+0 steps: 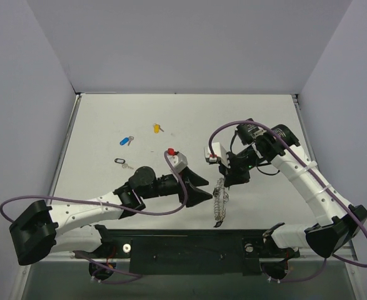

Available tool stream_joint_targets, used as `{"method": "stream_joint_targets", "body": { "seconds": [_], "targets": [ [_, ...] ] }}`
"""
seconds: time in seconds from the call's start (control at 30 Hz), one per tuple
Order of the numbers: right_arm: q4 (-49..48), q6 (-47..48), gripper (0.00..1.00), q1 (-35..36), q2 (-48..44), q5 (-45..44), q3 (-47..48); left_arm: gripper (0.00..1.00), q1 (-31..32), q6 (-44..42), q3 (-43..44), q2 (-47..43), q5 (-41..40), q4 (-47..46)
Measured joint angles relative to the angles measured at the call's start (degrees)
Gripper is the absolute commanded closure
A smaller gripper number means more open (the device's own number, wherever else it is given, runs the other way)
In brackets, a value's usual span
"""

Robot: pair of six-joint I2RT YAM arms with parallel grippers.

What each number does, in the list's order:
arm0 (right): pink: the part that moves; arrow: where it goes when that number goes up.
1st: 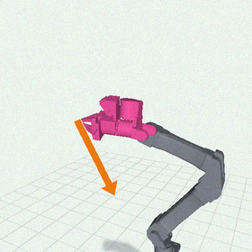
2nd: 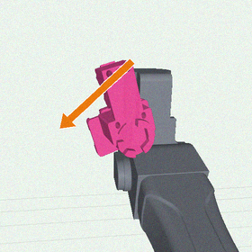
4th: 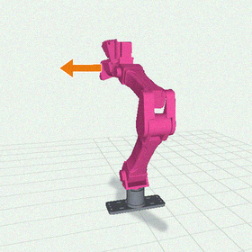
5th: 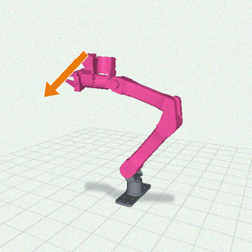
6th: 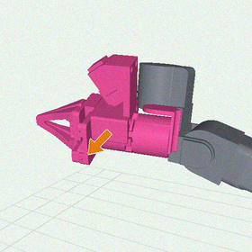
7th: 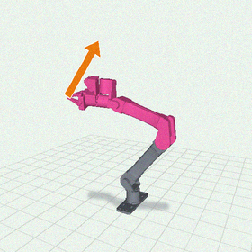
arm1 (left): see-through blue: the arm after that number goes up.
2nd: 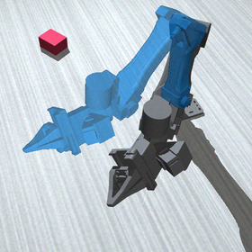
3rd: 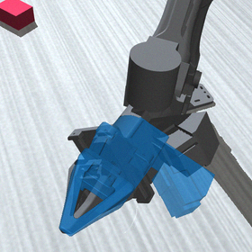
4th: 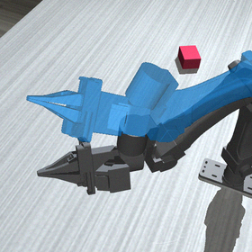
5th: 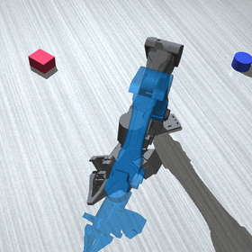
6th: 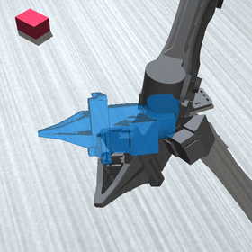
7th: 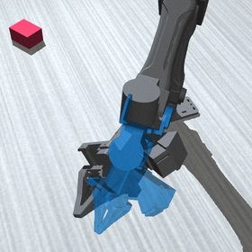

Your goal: Put the keys on the keyring

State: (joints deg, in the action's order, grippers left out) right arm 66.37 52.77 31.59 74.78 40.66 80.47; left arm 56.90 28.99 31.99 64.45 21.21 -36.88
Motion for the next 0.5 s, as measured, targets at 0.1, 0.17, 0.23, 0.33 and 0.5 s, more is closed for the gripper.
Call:
{"method": "stream_joint_targets", "body": {
  "seconds": [0.1, 0.17, 0.23, 0.33, 0.5],
  "targets": [
    [0.31, 0.83, 1.00, 0.00, 0.02, -0.04, 0.00, 0.35, 2.64, -3.08, 2.38, 3.65, 0.79, -0.24],
    [0.35, 1.25, 1.00, 0.00, 0.02, 0.00, 0.00, 0.38, 3.63, -4.52, 3.96, 6.01, 0.70, -0.83],
    [0.35, 1.49, 1.00, -0.02, 0.00, 0.11, -0.02, 0.41, 3.98, -5.75, 4.70, 7.82, 0.33, -2.01],
    [0.35, 1.75, 1.00, -0.04, 0.00, 0.35, -0.07, 0.43, 4.35, -7.34, 4.76, 9.44, -0.33, -3.72],
    [0.39, 2.27, 1.00, -0.37, 0.00, 1.46, -0.22, 0.46, 4.79, -10.25, 4.79, 11.02, -1.51, -4.90]
  ]
}}
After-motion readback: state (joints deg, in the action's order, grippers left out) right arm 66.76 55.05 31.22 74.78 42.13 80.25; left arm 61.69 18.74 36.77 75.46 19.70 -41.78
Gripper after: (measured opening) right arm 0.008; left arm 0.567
